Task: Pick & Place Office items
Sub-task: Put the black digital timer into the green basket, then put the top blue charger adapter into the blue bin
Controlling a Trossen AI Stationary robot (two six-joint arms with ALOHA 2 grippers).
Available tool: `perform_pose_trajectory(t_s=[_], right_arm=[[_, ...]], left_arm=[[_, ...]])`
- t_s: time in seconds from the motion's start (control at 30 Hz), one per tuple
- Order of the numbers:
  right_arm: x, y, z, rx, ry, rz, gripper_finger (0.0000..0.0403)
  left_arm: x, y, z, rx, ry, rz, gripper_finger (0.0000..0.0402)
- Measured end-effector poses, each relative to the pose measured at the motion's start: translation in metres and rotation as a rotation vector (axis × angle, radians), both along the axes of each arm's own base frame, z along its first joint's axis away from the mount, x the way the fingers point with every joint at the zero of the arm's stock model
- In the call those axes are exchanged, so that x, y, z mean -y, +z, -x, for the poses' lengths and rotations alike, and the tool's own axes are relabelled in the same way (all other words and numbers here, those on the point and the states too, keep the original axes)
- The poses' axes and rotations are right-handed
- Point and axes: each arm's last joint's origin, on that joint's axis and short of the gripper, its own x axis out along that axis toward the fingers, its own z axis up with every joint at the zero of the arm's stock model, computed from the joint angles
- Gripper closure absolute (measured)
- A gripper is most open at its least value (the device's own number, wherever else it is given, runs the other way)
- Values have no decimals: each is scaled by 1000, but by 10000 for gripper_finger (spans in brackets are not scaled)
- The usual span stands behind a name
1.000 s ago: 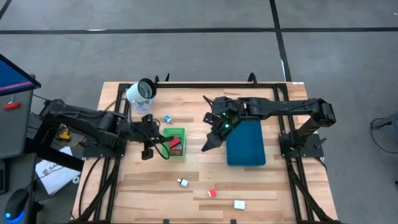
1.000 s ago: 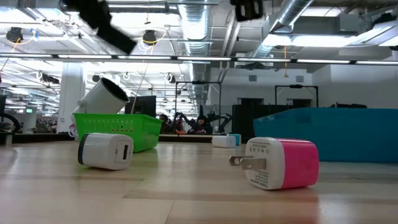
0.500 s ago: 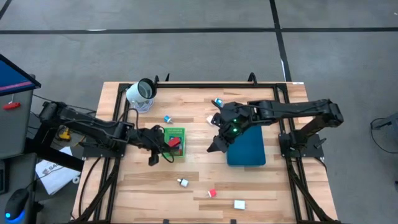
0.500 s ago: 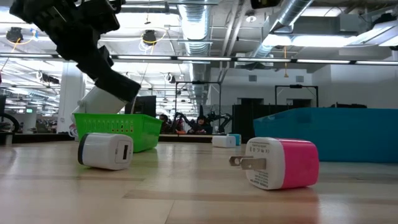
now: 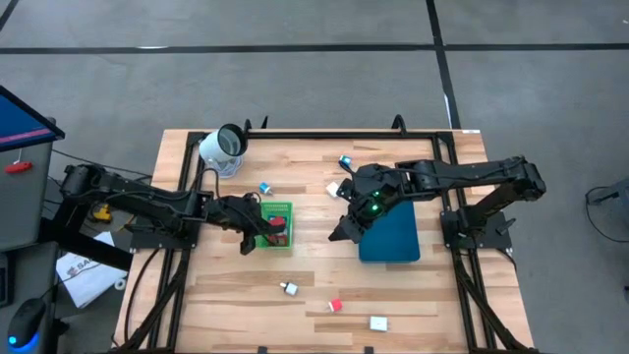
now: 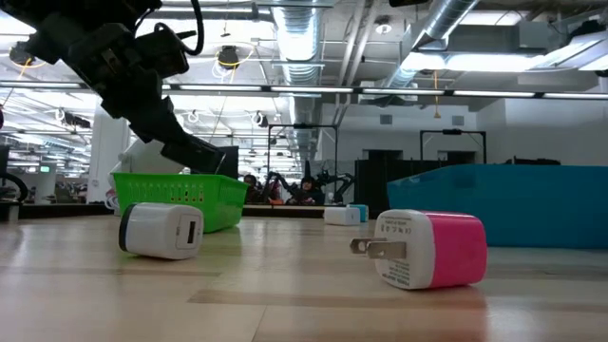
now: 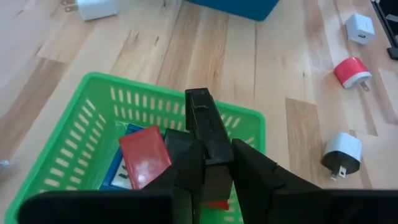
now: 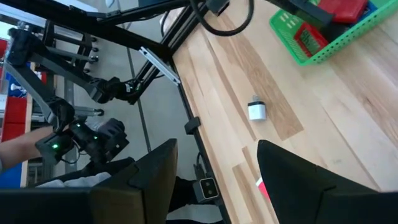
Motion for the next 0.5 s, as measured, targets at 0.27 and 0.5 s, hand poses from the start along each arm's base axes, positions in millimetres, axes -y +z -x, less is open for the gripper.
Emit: perform_pose_trajectory(t_s=[0.27, 0.5], right_arm=[[-1, -1, 1, -9, 2, 23, 188], [0, -4, 3, -36, -14, 59, 188]], left_arm=[[0, 1, -2, 31, 13, -9, 282], [0, 5, -5, 78, 22, -8, 244]])
